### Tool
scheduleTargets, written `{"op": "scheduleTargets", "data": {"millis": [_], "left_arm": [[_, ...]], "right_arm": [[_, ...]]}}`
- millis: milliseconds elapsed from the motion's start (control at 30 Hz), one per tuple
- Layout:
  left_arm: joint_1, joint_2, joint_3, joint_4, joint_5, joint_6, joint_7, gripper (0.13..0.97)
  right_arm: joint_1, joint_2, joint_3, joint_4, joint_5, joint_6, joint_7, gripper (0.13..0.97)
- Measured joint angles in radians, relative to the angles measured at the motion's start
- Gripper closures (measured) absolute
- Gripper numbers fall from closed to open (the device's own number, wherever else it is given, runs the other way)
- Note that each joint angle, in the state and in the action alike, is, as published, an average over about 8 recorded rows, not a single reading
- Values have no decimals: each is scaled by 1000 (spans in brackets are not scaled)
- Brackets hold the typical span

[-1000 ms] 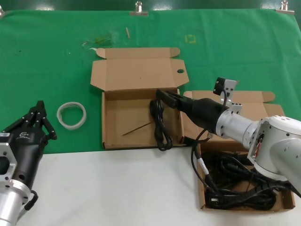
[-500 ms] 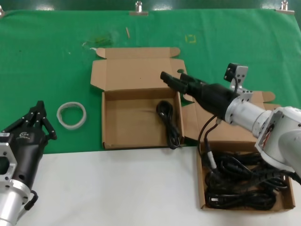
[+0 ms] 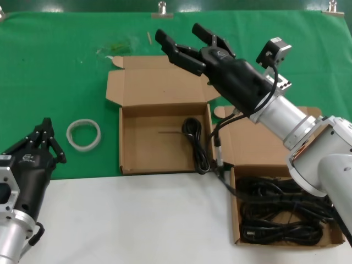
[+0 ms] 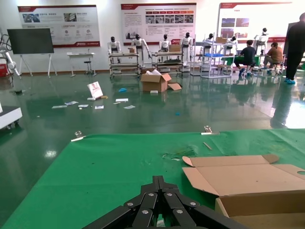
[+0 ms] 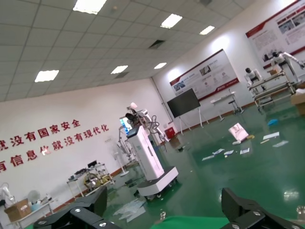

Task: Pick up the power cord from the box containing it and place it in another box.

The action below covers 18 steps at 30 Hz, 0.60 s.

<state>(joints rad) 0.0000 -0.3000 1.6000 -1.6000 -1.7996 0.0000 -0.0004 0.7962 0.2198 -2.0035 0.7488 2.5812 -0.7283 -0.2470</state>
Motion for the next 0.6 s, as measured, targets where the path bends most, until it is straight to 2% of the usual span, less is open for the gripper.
{"op": "scheduleTargets", "data": {"millis": [267,400,600], "left_arm": [[0,0,0,0,0,0,0,953],[0,0,0,0,0,0,0,951],[0,0,0,0,0,0,0,904]], "right_arm": [[-55,0,40,74,-63,47,22,243],[-91,0,58,112,-98,80,33,209],[-153,0,88,176,-157,136,52,153]]}}
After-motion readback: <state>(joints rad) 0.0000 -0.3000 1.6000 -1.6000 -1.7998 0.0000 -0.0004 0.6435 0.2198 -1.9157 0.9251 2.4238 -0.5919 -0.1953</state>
